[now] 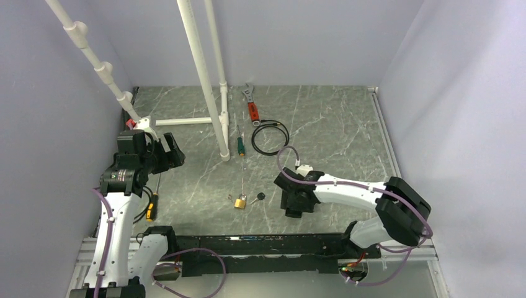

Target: Unlock with the key

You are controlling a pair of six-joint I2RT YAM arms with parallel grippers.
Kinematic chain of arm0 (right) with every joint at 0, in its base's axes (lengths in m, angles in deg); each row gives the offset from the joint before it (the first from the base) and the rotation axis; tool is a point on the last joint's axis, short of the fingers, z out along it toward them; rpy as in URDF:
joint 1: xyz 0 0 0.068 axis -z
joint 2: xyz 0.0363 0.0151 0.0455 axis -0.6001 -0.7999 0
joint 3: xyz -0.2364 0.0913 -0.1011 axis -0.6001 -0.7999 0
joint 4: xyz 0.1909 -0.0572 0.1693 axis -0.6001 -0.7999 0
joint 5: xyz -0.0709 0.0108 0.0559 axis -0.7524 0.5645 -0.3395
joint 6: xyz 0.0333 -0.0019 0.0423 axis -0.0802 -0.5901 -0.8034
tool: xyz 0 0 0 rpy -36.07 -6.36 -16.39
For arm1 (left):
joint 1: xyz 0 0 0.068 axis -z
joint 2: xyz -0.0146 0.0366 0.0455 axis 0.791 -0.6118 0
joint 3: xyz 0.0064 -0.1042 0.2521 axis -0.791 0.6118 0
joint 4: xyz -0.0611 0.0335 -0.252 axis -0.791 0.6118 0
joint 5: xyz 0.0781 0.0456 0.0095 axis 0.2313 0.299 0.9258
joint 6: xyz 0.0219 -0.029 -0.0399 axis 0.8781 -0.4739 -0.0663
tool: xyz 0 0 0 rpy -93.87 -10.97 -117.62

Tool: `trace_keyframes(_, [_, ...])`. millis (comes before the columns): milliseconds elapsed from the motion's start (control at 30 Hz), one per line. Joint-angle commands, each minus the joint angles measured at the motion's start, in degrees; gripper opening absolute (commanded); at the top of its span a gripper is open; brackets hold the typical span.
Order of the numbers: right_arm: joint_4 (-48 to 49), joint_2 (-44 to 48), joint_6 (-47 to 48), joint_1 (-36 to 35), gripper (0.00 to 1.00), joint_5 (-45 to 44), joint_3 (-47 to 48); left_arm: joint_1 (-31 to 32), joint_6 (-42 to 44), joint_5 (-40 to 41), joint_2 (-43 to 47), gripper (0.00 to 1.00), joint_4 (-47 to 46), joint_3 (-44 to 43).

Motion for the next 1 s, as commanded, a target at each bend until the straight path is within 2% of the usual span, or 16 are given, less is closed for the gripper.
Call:
trace_keyframes(0, [1.62, -2.11, 0.19, -0.54, 0.54, -1.91, 2.27, 0.20, 1.66, 0.23, 0.84, 0.89, -1.80, -0.48])
trace_keyframes(100, [1.41, -2.96, 3.05, -0.52, 0.21, -1.52, 3.72, 0.34, 1.67, 0.26, 0.76, 0.89, -1.76, -0.46])
trace_keyframes(133, [0.94, -2.99, 3.12, -0.54, 0.13, -1.62, 4.33, 0.47, 1.67, 0.30, 0.75, 0.89, -1.76, -0.46])
trace_keyframes(200, [1.43, -2.04, 3.99, -0.54, 0.04, -1.26, 5.00, 0.57, 1.67, 0.24, 0.75, 0.89, -1.73, -0.48])
trace_keyframes(267, [4.63, 1.06, 5.26, -0.54, 0.01, 0.76, 4.80, 0.78, 1.66, 0.02, 0.73, 0.89, -1.81, -0.46])
trace_keyframes(433, [27.08, 15.30, 5.57, 0.26, 0.00, 10.15, -2.96, 1.14, 1.84, -0.51, 1.01, 0.89, -2.10, -0.30])
trace_keyframes(533, [35.27, 20.49, 4.62, 0.51, 0.00, 12.41, -4.44, 1.23, 1.97, -0.86, 1.10, 0.89, -2.15, -0.32])
trace_keyframes(833, [54.23, 22.22, -1.51, 0.60, 0.00, 20.91, -6.33, 3.25, 3.13, -11.09, 4.80, 0.89, -5.59, 0.31])
trace_keyframes(967, [54.96, 22.45, -1.80, 0.69, 0.00, 19.68, -6.67, 4.51, 3.39, -15.44, 4.68, 0.89, -7.13, 0.92])
